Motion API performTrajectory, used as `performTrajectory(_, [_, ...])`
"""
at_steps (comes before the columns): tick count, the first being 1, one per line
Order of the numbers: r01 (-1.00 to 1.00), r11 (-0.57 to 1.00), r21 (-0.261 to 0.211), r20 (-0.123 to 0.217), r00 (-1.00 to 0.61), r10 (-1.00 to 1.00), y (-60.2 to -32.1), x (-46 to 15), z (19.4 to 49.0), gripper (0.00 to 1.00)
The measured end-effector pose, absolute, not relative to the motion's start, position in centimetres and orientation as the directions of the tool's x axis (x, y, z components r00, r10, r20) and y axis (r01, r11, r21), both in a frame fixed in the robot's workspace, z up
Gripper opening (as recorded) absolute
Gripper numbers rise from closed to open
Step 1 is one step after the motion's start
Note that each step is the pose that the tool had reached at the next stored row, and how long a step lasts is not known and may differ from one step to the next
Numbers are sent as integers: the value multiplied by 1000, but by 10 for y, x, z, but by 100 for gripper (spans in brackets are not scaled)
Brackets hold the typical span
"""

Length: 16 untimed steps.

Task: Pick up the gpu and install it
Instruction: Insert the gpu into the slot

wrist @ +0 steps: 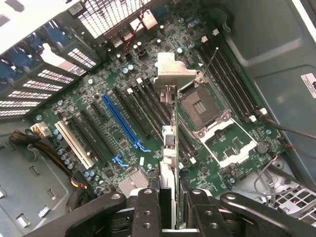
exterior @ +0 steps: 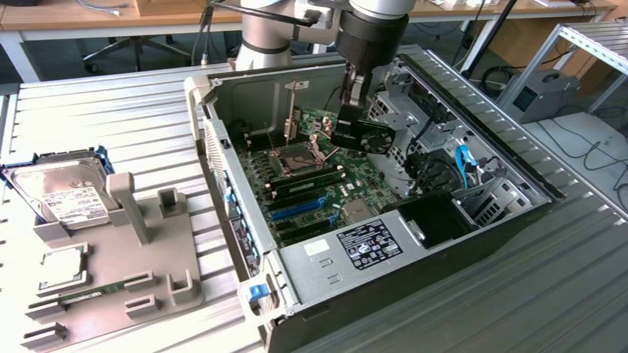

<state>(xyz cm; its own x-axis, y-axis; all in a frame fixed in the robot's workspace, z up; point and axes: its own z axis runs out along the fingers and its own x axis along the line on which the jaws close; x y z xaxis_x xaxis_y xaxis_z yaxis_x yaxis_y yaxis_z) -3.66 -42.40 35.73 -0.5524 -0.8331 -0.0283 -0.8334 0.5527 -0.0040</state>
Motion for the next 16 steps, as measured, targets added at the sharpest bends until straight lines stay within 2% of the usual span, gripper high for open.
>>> performTrajectory(16, [-863, 505, -4, -28, -505, -863, -424, -37, 357, 26])
